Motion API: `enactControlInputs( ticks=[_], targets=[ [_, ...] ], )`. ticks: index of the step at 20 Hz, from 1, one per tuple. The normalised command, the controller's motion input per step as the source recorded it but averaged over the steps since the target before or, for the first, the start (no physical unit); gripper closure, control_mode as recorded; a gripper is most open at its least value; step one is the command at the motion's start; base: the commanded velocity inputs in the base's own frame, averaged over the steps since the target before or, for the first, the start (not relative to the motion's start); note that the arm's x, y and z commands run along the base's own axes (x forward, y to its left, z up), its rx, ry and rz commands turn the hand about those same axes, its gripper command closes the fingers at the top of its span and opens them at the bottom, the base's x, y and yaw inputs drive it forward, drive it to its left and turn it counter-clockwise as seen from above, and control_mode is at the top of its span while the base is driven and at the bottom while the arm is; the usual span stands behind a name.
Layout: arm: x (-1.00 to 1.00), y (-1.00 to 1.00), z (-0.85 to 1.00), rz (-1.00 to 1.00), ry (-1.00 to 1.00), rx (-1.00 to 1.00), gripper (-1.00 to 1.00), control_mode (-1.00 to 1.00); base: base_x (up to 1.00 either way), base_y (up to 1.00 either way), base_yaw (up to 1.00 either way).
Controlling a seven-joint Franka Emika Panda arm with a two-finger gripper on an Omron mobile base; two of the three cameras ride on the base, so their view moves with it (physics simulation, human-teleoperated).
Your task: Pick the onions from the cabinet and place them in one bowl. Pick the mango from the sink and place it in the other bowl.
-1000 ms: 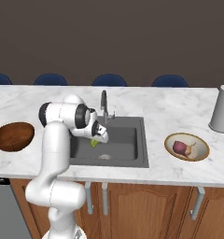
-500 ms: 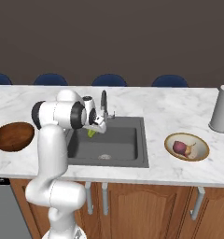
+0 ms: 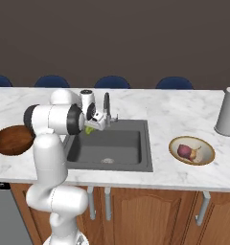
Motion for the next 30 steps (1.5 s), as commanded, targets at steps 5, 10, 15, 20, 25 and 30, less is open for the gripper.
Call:
enactControlInputs(
  ticks=[5, 10, 15, 20, 25, 30],
  targets=[
    [-0.43, 0.16, 0.05, 0.00, -0.01, 0.12, 1.00, -1.00, 0.00, 0.00, 0.00],
    [-0.25, 0.32, 0.19, -0.01, -0.02, 0.05, 1.00, -1.00, 0.00, 0.00, 0.00],
    [-0.09, 0.22, 0.67, 0.00, 0.02, 0.00, 1.00, -1.00, 0.00, 0.00, 0.00],
    [-0.24, 0.35, 0.41, -0.02, 0.05, 0.00, 1.00, -1.00, 0.00, 0.00, 0.00],
    [-0.51, 0.52, 0.13, -0.01, -0.05, 0.00, 1.00, -1.00, 0.00, 0.00, 0.00],
    [-0.49, 0.60, 0.42, 0.00, -0.04, -0.03, 1.00, -1.00, 0.00, 0.00, 0.00]
  ],
)
